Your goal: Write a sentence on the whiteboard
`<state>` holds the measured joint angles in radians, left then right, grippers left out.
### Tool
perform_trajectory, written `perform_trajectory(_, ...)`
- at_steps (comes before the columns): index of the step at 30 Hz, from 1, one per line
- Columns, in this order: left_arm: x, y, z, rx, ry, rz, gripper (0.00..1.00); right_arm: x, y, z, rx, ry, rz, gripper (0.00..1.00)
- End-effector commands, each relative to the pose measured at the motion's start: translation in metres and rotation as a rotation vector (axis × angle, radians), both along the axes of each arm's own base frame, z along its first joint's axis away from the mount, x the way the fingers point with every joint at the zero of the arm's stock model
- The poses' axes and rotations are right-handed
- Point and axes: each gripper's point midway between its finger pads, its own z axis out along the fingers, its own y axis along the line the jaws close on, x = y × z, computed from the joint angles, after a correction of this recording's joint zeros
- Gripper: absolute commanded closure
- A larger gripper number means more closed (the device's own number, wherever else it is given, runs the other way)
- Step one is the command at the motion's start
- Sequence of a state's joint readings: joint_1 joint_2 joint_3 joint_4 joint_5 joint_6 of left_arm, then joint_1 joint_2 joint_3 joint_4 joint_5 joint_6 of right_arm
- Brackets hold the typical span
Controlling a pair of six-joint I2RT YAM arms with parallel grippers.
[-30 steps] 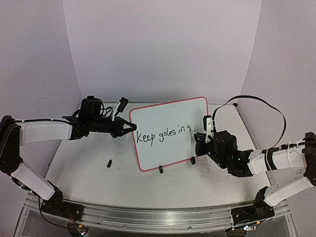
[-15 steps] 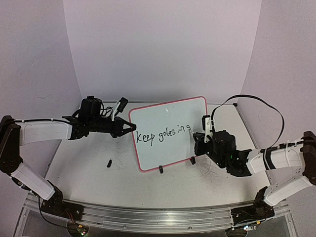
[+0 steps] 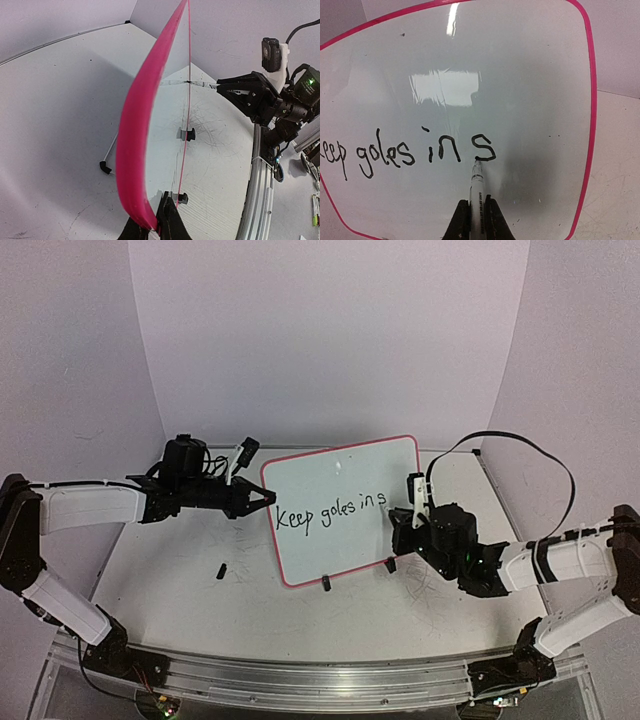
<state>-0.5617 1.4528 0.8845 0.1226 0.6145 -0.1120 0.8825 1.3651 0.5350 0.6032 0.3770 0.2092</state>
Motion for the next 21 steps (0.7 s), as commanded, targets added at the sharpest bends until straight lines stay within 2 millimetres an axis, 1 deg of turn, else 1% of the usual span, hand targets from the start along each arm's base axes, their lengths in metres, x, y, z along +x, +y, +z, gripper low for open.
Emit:
perform_trajectory(1, 0.029, 0.017, 0.009, 0.078, -0.152, 0.122, 1.0, -0.003, -0.001, 0.032, 0.065, -0.053, 0.005, 1.0)
perform_trajectory(3, 0.03, 0.018, 0.01, 0.081, -0.153, 0.133, 1.0, -0.019, -0.009, 0.053, 0.129, -0.085, 0.053, 1.0)
perform_trajectory(5, 0.029, 0.02, 0.008, 0.086, -0.151, 0.14, 1.0, -0.034, -0.024, 0.065, 0.165, -0.124, 0.067, 1.0)
perform_trajectory(7, 0.029, 0.021, 0.007, 0.09, -0.151, 0.142, 1.0, -0.032, -0.04, 0.058, 0.143, -0.134, 0.021, 1.0)
perform_trajectory(9, 0.03, 0.019, 0.005, 0.091, -0.147, 0.137, 1.0, -0.02, -0.046, 0.05, 0.11, -0.115, -0.014, 1.0)
perform_trajectory(11, 0.032, 0.017, 0.006, 0.089, -0.146, 0.132, 1.0, -0.013, -0.038, 0.05, 0.079, -0.112, 0.002, 1.0)
perform_trajectory(14, 0.032, 0.018, 0.009, 0.087, -0.155, 0.135, 1.0, -0.009, -0.032, 0.061, 0.072, -0.145, 0.02, 1.0)
perform_trajectory(16, 0.033, 0.018, 0.011, 0.088, -0.16, 0.139, 1.0, -0.008, -0.028, 0.066, 0.058, -0.165, 0.034, 1.0)
perform_trajectory(18, 0.033, 0.018, 0.012, 0.087, -0.163, 0.141, 1.0, -0.007, -0.023, 0.064, 0.045, -0.166, 0.06, 1.0)
perform_trajectory(21, 0.034, 0.018, 0.011, 0.091, -0.162, 0.142, 1.0, -0.008, -0.017, 0.052, 0.04, -0.139, 0.085, 1.0)
